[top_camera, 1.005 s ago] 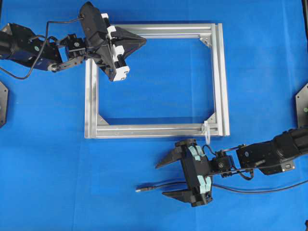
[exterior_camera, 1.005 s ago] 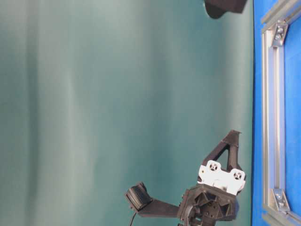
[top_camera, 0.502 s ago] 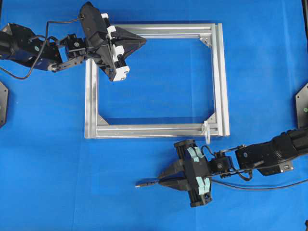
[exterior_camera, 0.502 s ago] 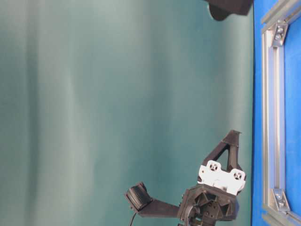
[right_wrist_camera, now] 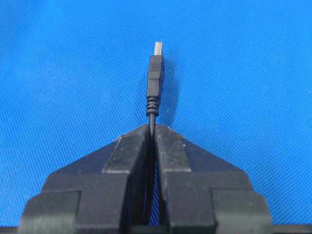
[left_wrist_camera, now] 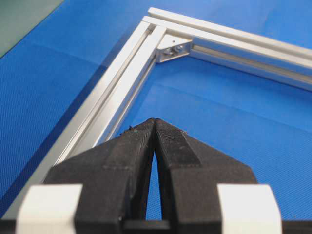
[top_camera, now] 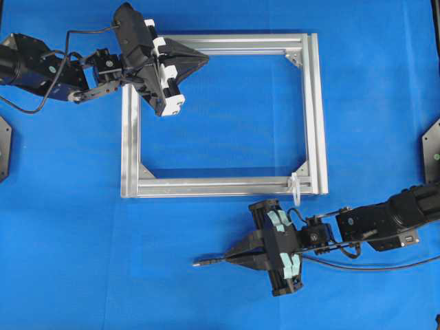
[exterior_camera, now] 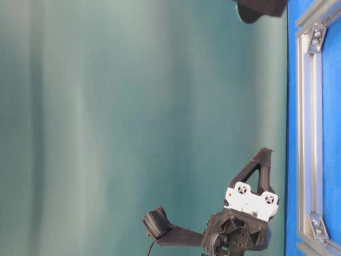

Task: Insert the wire through the string loop located on the right side.
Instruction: 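Close the right gripper on the cable just behind the USB plug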

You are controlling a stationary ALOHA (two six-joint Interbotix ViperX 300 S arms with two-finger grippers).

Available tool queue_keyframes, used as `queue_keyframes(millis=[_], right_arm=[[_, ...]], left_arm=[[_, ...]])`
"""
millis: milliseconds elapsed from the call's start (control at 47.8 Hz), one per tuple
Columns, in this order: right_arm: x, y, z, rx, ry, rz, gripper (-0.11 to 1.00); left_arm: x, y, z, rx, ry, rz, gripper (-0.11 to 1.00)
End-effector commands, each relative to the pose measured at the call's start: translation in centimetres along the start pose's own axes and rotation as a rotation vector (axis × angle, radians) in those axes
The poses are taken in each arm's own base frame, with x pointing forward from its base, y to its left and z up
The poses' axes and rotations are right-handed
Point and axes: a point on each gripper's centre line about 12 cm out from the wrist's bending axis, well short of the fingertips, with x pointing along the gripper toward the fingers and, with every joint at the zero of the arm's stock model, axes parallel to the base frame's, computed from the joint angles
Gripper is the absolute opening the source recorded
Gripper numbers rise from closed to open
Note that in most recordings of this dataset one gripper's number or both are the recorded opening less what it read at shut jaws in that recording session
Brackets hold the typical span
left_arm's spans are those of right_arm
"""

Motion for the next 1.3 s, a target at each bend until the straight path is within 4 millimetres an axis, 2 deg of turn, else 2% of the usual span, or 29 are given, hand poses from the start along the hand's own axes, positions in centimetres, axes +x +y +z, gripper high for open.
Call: queue_keyframes(millis=[0, 398, 1277], right_arm=[[-0.5, 0.8, 2.1, 0.003, -0.056, 0.023, -0.02], [-3.1, 1.7, 6.5, 0.009, -0.07, 0.049, -0.02], [-3.3, 1.8, 6.6, -0.008, -0.063, 0.049, -0.02]], left_arm=[[-0.2, 0.0, 1.6, -0.001, -0.049, -0.002, 0.0], [-0.2, 0.0, 1.8, -0.001, -0.054, -0.002, 0.0], [-0.3, 0.0, 1.7, -0.001, -0.052, -0.002, 0.0]])
